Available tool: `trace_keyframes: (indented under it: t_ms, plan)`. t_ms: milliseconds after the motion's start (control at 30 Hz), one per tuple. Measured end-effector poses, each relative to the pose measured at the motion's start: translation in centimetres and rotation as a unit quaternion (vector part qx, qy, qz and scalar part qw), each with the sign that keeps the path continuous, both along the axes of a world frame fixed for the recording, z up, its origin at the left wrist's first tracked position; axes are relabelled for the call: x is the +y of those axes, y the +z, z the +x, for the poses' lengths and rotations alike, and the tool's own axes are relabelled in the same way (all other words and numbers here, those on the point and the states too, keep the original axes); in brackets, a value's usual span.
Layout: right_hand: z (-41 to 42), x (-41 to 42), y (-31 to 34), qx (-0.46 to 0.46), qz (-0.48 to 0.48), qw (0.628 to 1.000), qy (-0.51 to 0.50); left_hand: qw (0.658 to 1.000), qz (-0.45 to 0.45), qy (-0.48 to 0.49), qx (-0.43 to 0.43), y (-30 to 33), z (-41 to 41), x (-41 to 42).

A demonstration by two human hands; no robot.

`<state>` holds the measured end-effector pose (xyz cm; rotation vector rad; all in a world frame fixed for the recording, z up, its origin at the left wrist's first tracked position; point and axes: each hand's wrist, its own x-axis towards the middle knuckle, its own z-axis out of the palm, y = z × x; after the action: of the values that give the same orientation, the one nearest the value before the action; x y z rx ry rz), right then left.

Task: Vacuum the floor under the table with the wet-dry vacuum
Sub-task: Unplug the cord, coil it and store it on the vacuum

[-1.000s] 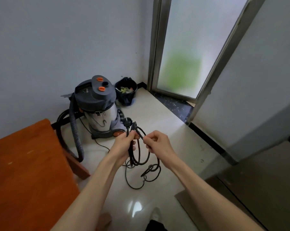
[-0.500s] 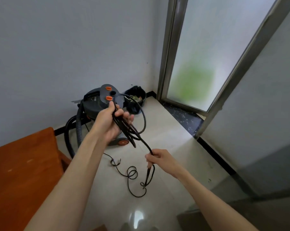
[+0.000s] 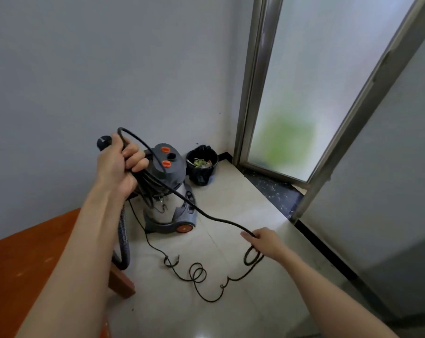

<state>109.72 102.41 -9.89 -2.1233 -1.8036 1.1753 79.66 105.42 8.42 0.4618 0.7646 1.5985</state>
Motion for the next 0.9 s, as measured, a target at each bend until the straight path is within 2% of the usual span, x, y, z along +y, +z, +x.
trace_keyframes:
  t_ms: [67,167,233,333,367,433,500,633,733,900]
  plan:
    - [1.0,0.2,0.0,0.019,0.014,0.998,-0.065,0.999,-0.009,0.021,0.029,-0.6,-0.5,0.5]
    - [1.4,1.0,0.8,0.143,-0.042,0.969,-0.198,0.996,-0.033,0.027,0.082,-2.3,0.4,0.9]
    - [1.0,1.7,1.5,0.278,-0.109,0.921,-0.251,0.990,-0.052,0.019,0.127,-3.7,1.4,0.9]
    - [-0.4,2.9,3.1,0.470,-0.147,0.810,-0.318,0.965,-0.055,-0.008,0.256,-5.7,2.8,0.1]
    - [-0.8,3.3,3.7,0.502,-0.143,0.787,-0.329,0.952,-0.057,-0.021,0.301,-6.3,3.2,-0.3]
    - [-1.7,3.9,5.2,0.537,-0.127,0.770,-0.321,0.931,-0.069,-0.044,0.356,-7.4,3.9,-0.9]
    - [-2.5,4.1,6.4,0.547,-0.095,0.779,-0.291,0.922,-0.094,-0.074,0.368,-8.4,4.7,-1.4]
    - [-4.3,4.0,8.3,0.510,0.009,0.834,-0.211,0.932,-0.123,-0.122,0.318,-10.0,6.5,-2.2]
    - [-4.7,4.0,8.4,0.410,0.088,0.890,-0.178,0.943,-0.126,-0.139,0.276,-10.4,6.7,-2.5]
    - [-3.3,4.6,6.7,0.217,0.127,0.951,-0.180,0.965,-0.126,-0.145,0.178,-9.1,5.5,-2.3]
